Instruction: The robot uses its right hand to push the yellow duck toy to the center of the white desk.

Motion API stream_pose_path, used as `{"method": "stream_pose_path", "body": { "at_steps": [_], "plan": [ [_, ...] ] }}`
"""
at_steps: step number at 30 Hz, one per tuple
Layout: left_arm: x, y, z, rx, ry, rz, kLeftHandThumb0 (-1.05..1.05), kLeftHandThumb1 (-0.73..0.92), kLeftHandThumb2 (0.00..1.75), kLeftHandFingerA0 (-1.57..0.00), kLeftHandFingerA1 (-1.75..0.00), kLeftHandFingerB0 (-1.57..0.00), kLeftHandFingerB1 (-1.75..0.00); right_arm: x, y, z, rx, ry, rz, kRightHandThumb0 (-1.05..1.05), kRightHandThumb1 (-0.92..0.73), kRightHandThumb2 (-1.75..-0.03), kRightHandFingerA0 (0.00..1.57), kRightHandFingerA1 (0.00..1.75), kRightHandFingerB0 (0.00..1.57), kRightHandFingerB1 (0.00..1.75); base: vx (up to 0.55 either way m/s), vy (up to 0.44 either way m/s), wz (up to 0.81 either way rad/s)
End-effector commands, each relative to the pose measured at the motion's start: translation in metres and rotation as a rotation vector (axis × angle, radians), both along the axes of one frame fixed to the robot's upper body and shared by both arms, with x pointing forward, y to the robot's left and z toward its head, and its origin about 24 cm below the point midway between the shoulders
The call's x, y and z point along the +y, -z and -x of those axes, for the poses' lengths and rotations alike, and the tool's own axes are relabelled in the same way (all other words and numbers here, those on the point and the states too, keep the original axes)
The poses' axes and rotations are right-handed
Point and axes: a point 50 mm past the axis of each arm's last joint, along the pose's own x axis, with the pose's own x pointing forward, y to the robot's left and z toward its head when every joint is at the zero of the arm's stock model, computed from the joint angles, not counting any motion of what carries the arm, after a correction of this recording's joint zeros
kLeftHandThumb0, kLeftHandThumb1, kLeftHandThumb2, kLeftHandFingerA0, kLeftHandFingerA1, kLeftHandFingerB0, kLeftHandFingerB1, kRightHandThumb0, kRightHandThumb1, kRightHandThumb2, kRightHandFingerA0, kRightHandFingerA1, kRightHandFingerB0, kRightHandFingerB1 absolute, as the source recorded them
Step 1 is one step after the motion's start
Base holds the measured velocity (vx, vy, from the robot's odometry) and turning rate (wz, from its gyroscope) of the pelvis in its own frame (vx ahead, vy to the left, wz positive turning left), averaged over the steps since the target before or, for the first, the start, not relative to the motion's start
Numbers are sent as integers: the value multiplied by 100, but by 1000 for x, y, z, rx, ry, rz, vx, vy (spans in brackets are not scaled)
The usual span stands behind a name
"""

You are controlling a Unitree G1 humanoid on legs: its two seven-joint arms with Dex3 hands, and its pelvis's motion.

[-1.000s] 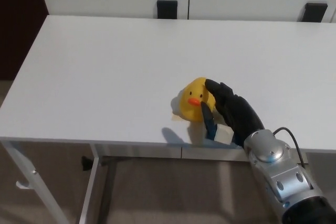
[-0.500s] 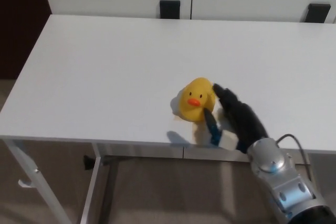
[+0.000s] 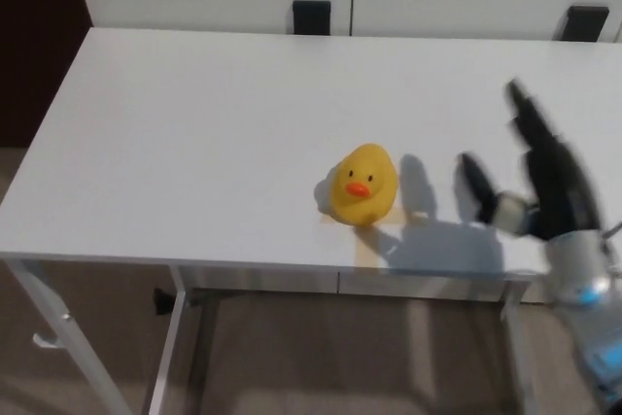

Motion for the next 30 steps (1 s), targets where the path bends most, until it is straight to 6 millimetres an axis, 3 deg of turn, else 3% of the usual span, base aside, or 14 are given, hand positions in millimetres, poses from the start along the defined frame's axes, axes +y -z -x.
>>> {"method": "stream_pose_path", "body": {
  "at_steps": [1,7,8,10,11,14,15,17,18,21,22,23,28,30],
  "plan": [
    [12,-4,11,23,83,-46,1,-39,102,-130,-88,-131,-87,-108,-77,58,-365,127,157,-66,-85,-65,0,0,0,0,0,0,0],
    [18,-7,10,20,51,-54,2,-35,91,-128,-91,-127,-89,-160,-80,93,-312,203,213,-54,-77,-62,0,0,0,0,0,0,0],
    [20,-8,10,20,59,-62,-1,-42,109,-130,-91,-133,-87,-186,-71,115,-253,265,219,-61,-65,-78,1,32,0,10,0,0,0],
    [21,-9,10,21,67,-67,-1,-42,109,-130,-91,-133,-87,-202,-65,132,-213,307,222,-61,-65,-78,1,32,0,10,0,0,0],
    [24,-10,10,16,63,-70,6,-48,122,-141,-85,-140,-83,-237,-47,175,-132,445,150,-52,-72,-68,19,71,3,33,0,0,0],
    [25,-11,10,11,52,-69,-3,-46,121,-141,-87,-139,-86,-252,-36,195,-101,520,95,-45,-71,-61,23,81,3,46,0,0,0],
    [26,-12,9,3,44,-67,1,-42,129,-142,-86,-134,-85,-260,-28,207,-67,566,123,-22,-60,-86,19,90,3,67,0,0,0],
    [26,-12,9,-3,39,-65,1,-42,129,-142,-86,-134,-85,-266,-23,217,-43,594,146,-22,-60,-86,19,90,3,67,0,0,0],
    [27,-13,9,-4,42,-70,-6,-45,121,-140,-88,-137,-86,-278,-4,234,50,663,199,-30,-65,-77,36,67,22,51,0,0,0],
    [29,-14,8,-4,48,-78,-5,-43,114,-133,-91,-137,-87,-289,22,261,235,735,359,-31,-59,-77,49,78,28,50,0,0,0],
    [29,-14,7,-6,52,-81,-8,-38,99,-130,-93,-135,-91,-290,29,271,295,728,424,-25,-42,-106,47,74,26,60,0,0,0],
    [29,-14,6,-7,53,-82,-8,-38,99,-130,-93,-135,-91,-289,30,275,319,715,456,-25,-42,-106,47,74,26,60,0,0,0],
    [29,-15,4,-14,63,-79,-11,-38,99,-131,-90,-133,-87,-292,52,291,461,723,410,-20,-47,-87,63,59,40,45,0,0,0],
    [29,-15,5,-14,67,-80,-9,-41,105,-133,-89,-132,-86,-295,61,299,533,739,343,-13,-42,-99,68,57,48,44,0,0,0]
  ]
}}
